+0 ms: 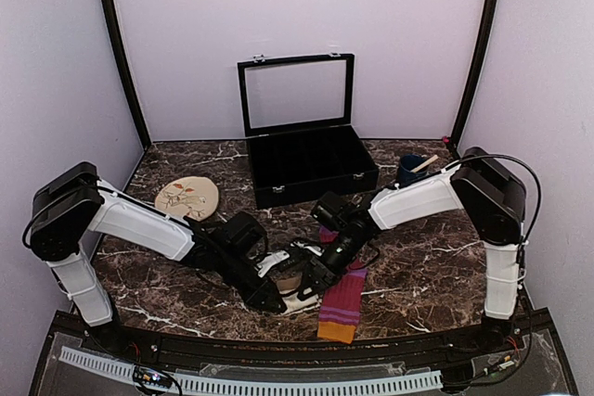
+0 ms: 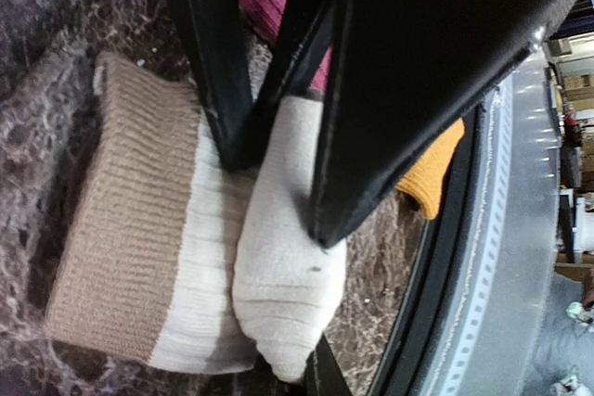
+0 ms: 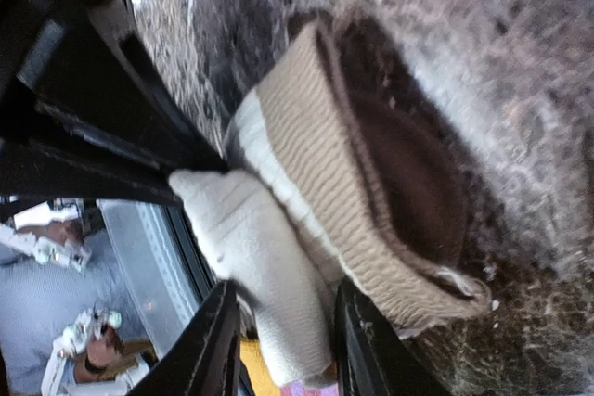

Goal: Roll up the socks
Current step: Roll the sock at the center of the board.

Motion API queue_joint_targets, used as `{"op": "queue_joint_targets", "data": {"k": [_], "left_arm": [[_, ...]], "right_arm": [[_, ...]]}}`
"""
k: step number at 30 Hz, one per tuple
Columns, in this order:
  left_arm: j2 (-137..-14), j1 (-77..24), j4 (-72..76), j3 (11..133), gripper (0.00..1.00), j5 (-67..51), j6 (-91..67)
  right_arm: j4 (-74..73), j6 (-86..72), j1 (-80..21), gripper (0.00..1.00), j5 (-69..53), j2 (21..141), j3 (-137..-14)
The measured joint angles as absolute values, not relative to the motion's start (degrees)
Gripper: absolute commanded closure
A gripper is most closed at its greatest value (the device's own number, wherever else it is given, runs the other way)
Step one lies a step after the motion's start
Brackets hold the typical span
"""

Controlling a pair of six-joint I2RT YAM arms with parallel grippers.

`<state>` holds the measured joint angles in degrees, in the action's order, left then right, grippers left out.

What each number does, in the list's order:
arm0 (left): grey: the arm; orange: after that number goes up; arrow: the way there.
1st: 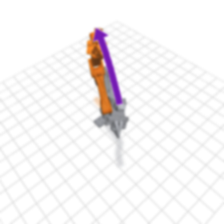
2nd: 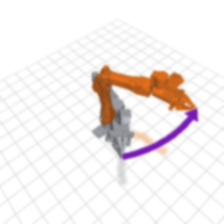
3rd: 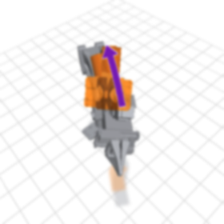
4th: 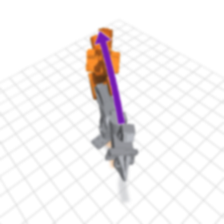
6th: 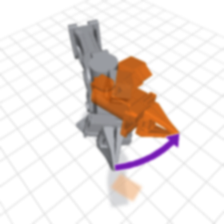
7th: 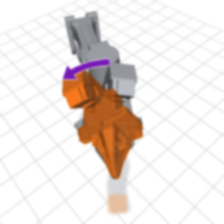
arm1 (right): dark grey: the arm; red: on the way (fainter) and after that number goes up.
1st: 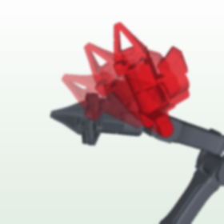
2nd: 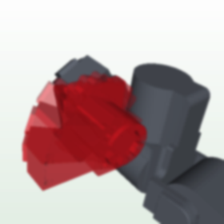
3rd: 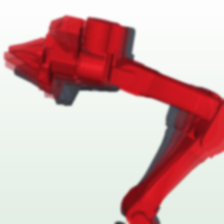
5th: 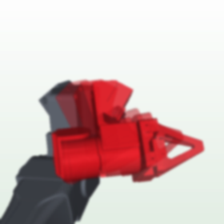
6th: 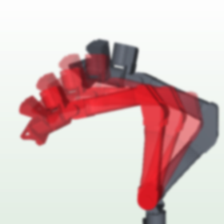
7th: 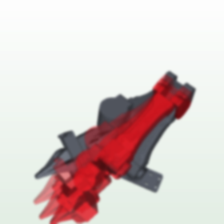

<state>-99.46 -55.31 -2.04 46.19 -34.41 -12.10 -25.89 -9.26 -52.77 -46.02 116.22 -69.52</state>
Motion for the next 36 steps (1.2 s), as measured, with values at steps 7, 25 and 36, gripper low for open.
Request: {"op": "queue_joint_targets", "data": {"k": [7,25,36], "left_arm": [[-99.63,-50.89,-1.89,45.93,1.00,-40.32,-16.21],[-104.88,-46.96,0.91,45.39,1.00,-51.37,-22.98],[-107.61,-46.22,-1.85,48.51,1.00,-55.53,-21.04]], "right_arm": [[-23.70,-10.46,-52.03,0.62,-44.66,115.02,-68.14],[-19.51,-7.90,-51.16,0.60,-33.93,107.79,-61.49],[-16.23,-4.91,-53.49,0.57,-22.79,97.08,-55.48]]}}
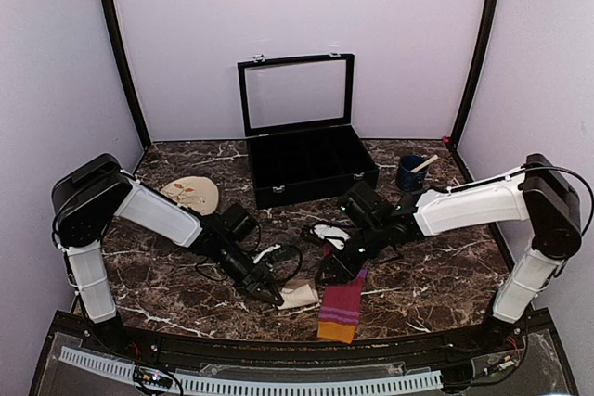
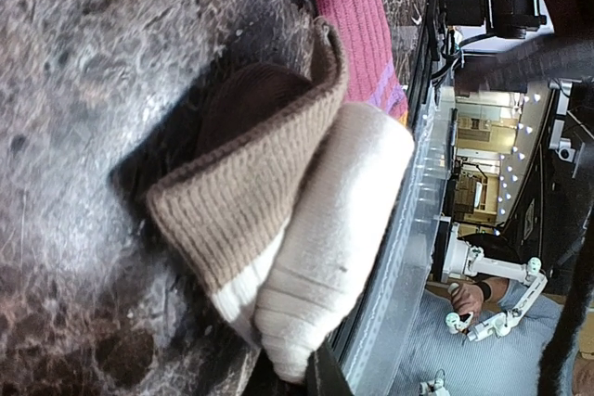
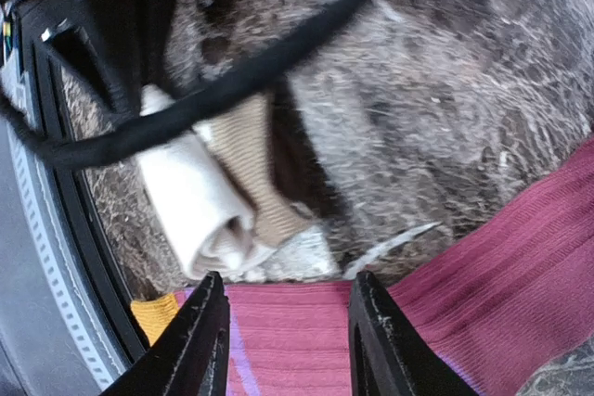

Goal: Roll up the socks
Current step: Roll the sock at the center of the board.

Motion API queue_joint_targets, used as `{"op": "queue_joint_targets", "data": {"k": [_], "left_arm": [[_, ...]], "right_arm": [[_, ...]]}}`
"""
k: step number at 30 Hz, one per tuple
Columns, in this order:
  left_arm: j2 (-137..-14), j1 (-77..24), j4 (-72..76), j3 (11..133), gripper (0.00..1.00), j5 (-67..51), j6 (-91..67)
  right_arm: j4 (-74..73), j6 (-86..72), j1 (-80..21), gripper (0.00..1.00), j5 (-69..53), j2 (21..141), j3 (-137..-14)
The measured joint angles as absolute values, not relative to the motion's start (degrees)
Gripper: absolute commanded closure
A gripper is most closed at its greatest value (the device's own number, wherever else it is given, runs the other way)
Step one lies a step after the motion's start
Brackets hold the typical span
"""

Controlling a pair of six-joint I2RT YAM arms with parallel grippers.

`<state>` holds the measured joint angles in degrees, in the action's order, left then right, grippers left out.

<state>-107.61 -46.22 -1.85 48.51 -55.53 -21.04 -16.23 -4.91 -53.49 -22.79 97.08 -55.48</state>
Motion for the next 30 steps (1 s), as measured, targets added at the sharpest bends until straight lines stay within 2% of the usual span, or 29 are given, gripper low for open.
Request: {"op": "queue_joint_targets", "data": {"k": [3,9,12,22,30], "left_arm": [[-108.16,-46.11,-2.52,49.17,1.00,-56.12,-20.32],[-108.66,-46.00,-3.66,49.89,1.00,-56.99,-18.96],[-109.01,-45.91,-4.38,50.22,1.00,-57.41,-18.22],[-109.08,-45.89,-6.17,50.61,1.00,-58.22,-16.53],[-109.08,-45.89,-6.59,50.65,1.00,-58.74,-15.77]], "right_arm": [[-16.27,-3.49,-56.84,0.56,-20.12,95.39,-55.16],[-17.26,-0.14,-63.40,0.47,-15.16,94.98,-55.51],[-18.17,1.32,-64.82,0.46,-13.52,95.46,-56.86],[-20.53,6.35,-66.54,0.46,-9.19,100.75,-63.48],[-22.41,8.56,-66.76,0.50,-9.17,103.72,-64.29]]}}
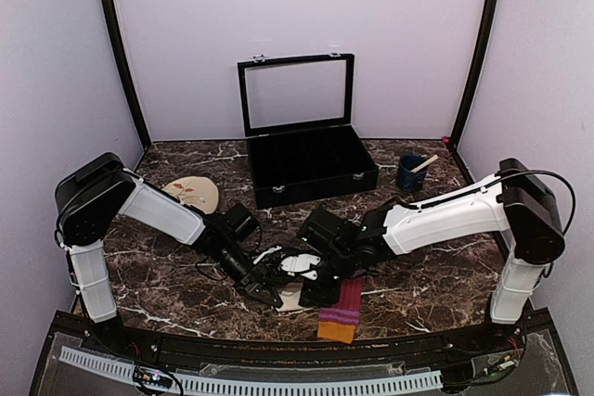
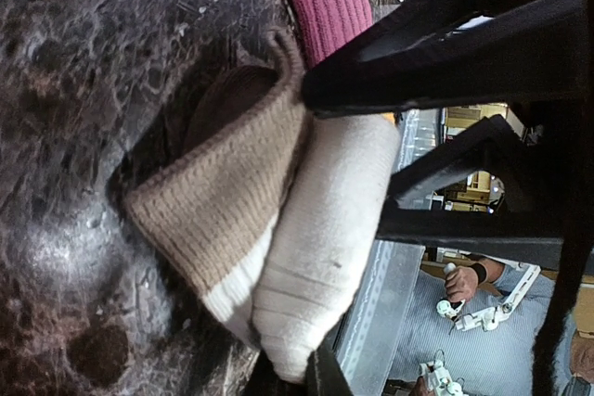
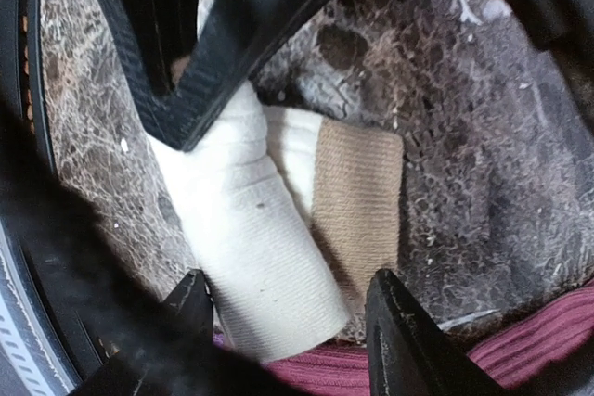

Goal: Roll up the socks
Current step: Roll the sock at the center of the board.

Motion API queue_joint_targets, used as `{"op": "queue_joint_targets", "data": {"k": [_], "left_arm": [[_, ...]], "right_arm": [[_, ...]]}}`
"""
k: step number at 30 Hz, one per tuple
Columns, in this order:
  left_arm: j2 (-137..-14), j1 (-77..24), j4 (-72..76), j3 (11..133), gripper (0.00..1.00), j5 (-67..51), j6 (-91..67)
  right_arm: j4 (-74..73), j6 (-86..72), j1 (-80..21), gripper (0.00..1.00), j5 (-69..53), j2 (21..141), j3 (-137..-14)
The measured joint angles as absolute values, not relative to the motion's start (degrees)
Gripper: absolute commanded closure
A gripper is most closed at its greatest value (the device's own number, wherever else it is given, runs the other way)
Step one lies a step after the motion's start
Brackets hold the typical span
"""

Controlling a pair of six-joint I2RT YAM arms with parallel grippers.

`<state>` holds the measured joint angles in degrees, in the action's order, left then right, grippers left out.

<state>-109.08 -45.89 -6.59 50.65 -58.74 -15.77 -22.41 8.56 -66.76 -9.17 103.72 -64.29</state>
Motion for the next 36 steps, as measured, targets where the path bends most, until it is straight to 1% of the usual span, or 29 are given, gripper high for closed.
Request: {"op": "queue_joint_targets", "data": {"k": [4,8,11,17,18,20,23,26,30,36], "left_arm": [[-109.27,-45.87,-6.79,50.81,1.00,-59.05,-15.57],[-110.06,-45.87,-7.01,51.42,1.00,-59.22,-15.46],[-110.50,-45.87,-7.25,51.64,1.00,-59.29,-15.38],[-111.11,-45.52,-7.60,52.21,1.00,-59.16,-15.49],[-111.11,-45.47,-7.62,52.25,0.96,-59.05,-15.66],[-111.11,-45.23,-7.57,52.27,0.84,-58.78,-16.16],[-111.11,-44.86,-7.16,52.25,0.75,-57.65,-17.52],[-110.65,-44.49,-5.50,51.62,0.68,-57.14,-19.14],[-108.14,-44.18,-1.61,49.15,0.60,-55.46,-21.87],[-103.55,-44.01,4.86,44.31,0.58,-50.70,-25.80]], "right_arm": [[-23.09,9.02,-66.94,0.55,-9.43,104.44,-64.29],[-23.66,9.37,-67.26,0.67,-9.78,104.51,-64.29],[-23.88,9.43,-67.55,0.73,-9.87,104.51,-64.29],[-24.18,8.82,-68.29,0.96,-9.39,104.51,-64.25],[-24.21,8.93,-68.47,0.99,-9.34,104.51,-64.23],[-23.92,8.23,-68.60,1.00,-9.34,104.47,-63.90],[-22.61,6.44,-68.64,1.00,-9.43,104.36,-62.89],[-20.71,3.79,-68.60,1.00,-10.02,103.79,-61.47],[-16.49,-1.30,-68.20,1.00,-12.16,102.69,-58.52],[-10.50,-9.17,-66.39,1.00,-15.97,101.45,-54.50]]}}
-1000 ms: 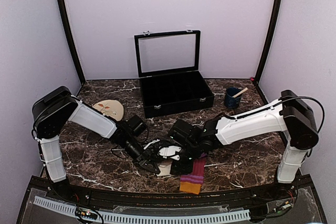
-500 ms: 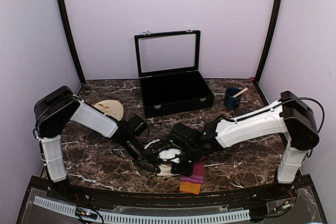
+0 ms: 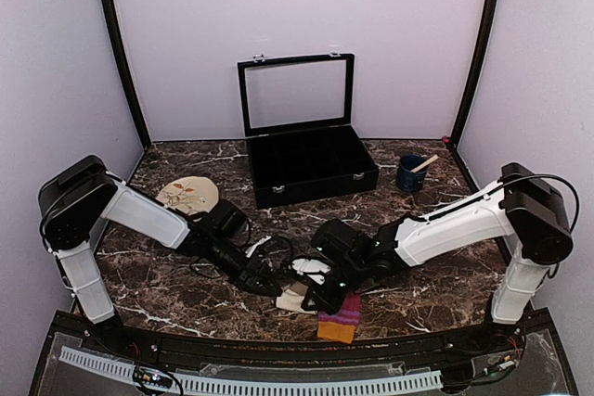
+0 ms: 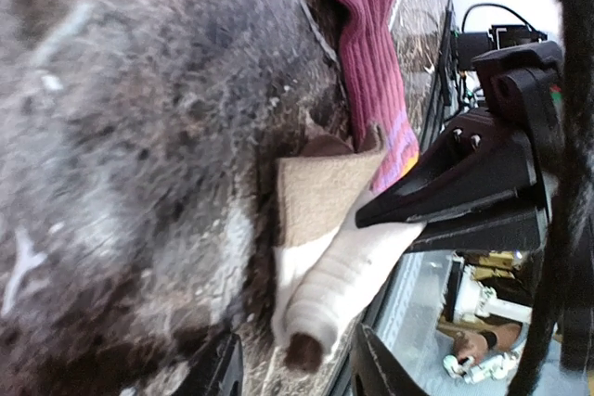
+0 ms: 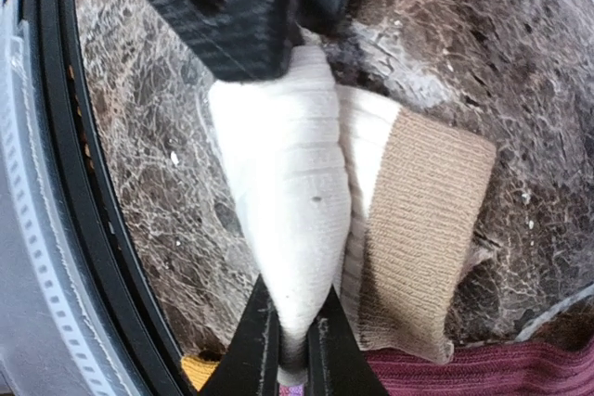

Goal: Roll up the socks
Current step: Roll the sock at the center of the board.

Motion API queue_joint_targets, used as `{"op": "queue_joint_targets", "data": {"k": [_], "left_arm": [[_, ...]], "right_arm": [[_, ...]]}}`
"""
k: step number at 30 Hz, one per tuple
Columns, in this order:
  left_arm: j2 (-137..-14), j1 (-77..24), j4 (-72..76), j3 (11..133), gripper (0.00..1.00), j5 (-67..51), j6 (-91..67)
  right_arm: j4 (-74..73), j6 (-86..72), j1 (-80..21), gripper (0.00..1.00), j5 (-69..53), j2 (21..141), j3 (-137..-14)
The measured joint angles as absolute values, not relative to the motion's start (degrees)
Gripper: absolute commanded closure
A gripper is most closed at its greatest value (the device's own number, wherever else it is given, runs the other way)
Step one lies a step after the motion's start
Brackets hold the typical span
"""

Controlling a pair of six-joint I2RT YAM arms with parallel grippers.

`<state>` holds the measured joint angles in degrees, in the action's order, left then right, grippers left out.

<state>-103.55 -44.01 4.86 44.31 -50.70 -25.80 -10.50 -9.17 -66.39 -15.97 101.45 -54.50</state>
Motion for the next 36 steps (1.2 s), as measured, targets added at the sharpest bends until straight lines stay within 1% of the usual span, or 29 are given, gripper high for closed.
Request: {"op": "queue_joint_targets", "data": {"k": [8,14,18,23,24,26,27,36], "left_arm": [[-96.12,-43.99,9.93,39.68,0.57,-43.48,-27.38],[-90.96,-45.25,11.77,38.87,0.57,-39.55,-26.02],[-90.80,-48.95,10.59,39.51,0.57,-37.30,-23.31],[-91.74,-53.58,8.32,41.23,0.54,-34.11,-19.97],[-91.81,-54.22,8.08,41.30,0.53,-33.47,-19.40],[-91.85,-55.07,7.22,41.32,0.46,-32.23,-18.35],[-91.88,-55.40,6.66,41.45,0.46,-31.64,-17.91],[-93.78,-59.59,0.43,45.43,0.44,-22.98,-12.67]], "right_arm": [[-3.49,-18.65,-63.61,1.00,-21.43,99.72,-48.88],[2.26,-24.32,-62.39,1.00,-25.02,99.63,-45.69],[6.22,-27.68,-61.28,1.00,-27.53,99.63,-43.44],[9.56,-30.96,-60.25,1.00,-30.17,99.63,-41.45],[10.09,-31.62,-60.14,1.00,-30.61,99.66,-41.15],[10.72,-32.32,-59.96,1.00,-31.33,99.70,-40.82],[10.98,-32.71,-59.92,1.00,-31.68,99.74,-40.64],[12.05,-33.78,-59.57,1.00,-33.87,100.18,-40.07]]}}
